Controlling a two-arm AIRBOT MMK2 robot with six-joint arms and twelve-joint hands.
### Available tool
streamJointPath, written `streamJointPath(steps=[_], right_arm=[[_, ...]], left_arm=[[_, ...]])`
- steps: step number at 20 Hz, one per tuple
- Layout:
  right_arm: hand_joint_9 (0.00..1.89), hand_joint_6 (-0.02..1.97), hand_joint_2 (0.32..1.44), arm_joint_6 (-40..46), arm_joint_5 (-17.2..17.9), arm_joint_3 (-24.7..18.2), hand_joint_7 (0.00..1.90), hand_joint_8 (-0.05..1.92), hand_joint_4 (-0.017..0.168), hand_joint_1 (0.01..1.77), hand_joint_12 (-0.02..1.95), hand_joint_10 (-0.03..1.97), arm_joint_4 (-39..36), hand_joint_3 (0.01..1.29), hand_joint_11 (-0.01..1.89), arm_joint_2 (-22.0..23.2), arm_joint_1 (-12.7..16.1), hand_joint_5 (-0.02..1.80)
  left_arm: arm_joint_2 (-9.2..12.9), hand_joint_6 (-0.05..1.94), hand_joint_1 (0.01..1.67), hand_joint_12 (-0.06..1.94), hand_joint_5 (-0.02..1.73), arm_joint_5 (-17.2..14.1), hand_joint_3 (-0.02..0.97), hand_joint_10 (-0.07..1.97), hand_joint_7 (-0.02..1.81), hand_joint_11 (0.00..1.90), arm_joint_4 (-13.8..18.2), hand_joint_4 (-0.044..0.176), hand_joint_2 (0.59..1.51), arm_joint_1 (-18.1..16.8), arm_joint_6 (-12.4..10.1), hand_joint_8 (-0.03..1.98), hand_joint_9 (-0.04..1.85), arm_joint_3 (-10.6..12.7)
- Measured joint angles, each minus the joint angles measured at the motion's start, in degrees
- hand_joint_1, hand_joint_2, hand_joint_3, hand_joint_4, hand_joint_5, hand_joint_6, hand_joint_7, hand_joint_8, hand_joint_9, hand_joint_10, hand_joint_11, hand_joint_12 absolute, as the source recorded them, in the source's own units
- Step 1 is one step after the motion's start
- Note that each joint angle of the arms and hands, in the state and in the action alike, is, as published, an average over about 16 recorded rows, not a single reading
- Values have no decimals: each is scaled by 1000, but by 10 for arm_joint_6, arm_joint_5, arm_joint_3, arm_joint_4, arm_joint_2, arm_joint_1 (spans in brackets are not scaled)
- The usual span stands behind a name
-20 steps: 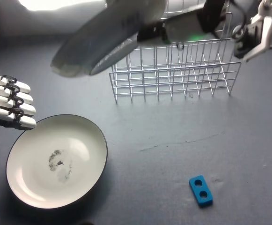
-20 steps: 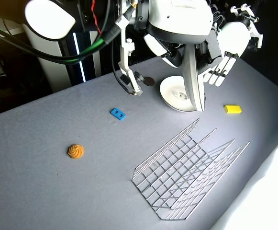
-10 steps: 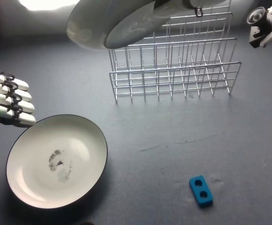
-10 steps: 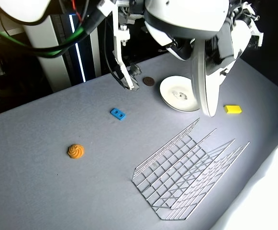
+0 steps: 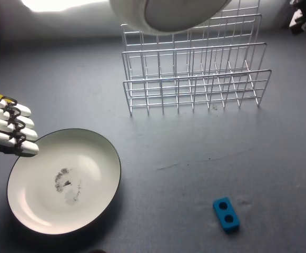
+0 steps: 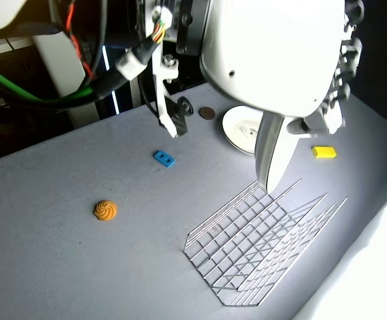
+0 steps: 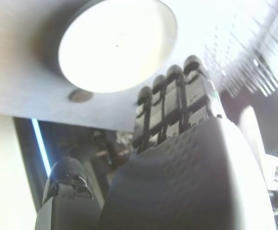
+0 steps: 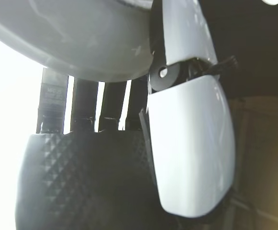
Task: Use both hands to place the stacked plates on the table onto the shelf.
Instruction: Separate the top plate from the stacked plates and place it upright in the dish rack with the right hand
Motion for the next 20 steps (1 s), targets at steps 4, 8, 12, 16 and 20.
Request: streamJointPath(steps=[4, 8, 12, 16, 20], right_arm=[[1163, 706, 930, 28, -18, 30, 1207, 615, -8, 1342, 1112, 617, 1, 12, 845, -12, 2, 1065], [1188, 655, 932, 37, -33, 58, 1217, 622, -8, 1336, 1170, 544, 10, 12, 849, -24, -2, 1085], [1160, 634, 938, 41, -46, 84, 1216, 633, -8, 1339, 1197, 687, 21, 12, 845, -35, -11, 1079], [1130, 631, 943, 43, -58, 108, 1213, 619, -8, 1348, 1233, 793, 33, 13, 842, -45, -23, 1065], [1110, 629, 947, 43, -67, 130, 1211, 618, -8, 1355, 1265, 855, 43, 13, 832, -55, -36, 1057]], left_arm=[[0, 18, 13, 28, 139, 19, 17, 12, 110, 32, 5, 1, 1071, 12, 0, 19, 72, -11], [-2, 18, 13, 44, 143, 39, 17, 12, 111, 30, 10, 2, 1070, 22, 0, 19, 73, -20], [-4, 18, 13, 62, 145, 56, 17, 12, 110, 25, 12, 2, 1071, 30, 0, 19, 74, -27], [-8, 19, 12, 71, 140, 70, 17, 12, 109, 20, 10, 1, 1072, 40, 1, 18, 77, -29], [-12, 18, 12, 90, 140, 81, 17, 12, 112, 18, 7, 1, 1073, 50, 0, 18, 81, -29]])
